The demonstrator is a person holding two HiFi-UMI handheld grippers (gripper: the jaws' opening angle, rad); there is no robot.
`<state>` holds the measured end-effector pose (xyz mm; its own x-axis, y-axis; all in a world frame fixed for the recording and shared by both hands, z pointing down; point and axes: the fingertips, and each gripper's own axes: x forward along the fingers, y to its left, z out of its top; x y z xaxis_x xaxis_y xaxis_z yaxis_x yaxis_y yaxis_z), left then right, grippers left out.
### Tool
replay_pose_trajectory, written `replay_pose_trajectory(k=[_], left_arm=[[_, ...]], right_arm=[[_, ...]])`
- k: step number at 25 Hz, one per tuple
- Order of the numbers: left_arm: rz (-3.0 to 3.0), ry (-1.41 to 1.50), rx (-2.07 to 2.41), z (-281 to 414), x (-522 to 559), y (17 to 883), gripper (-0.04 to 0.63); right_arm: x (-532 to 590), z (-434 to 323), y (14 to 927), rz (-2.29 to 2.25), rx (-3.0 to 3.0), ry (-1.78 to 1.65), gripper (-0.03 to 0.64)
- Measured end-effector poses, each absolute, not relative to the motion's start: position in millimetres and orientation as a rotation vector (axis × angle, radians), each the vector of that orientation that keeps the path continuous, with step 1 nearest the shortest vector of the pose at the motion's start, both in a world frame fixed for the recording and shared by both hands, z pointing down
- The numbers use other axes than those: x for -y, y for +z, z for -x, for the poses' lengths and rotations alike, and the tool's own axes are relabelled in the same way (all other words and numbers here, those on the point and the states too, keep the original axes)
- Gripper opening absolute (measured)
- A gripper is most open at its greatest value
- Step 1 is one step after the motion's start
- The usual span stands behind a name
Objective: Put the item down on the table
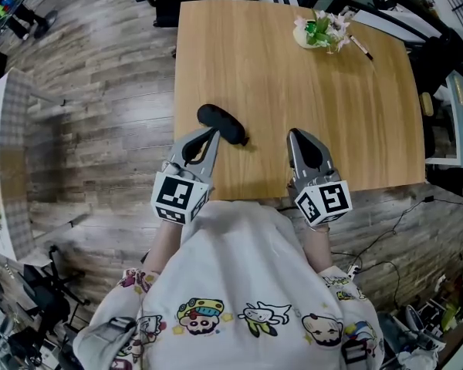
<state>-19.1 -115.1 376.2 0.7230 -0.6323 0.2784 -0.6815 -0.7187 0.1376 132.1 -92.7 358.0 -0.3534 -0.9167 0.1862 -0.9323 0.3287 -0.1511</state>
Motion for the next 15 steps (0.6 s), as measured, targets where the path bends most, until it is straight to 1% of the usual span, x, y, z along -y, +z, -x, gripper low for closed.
replay_pose_trajectory(k=[15], left_arm=[[-2.662, 0.323, 1.077, 29, 131, 384, -0.002]], right_arm=[[105, -131, 365, -1.73, 2.494, 0.387, 0.009]])
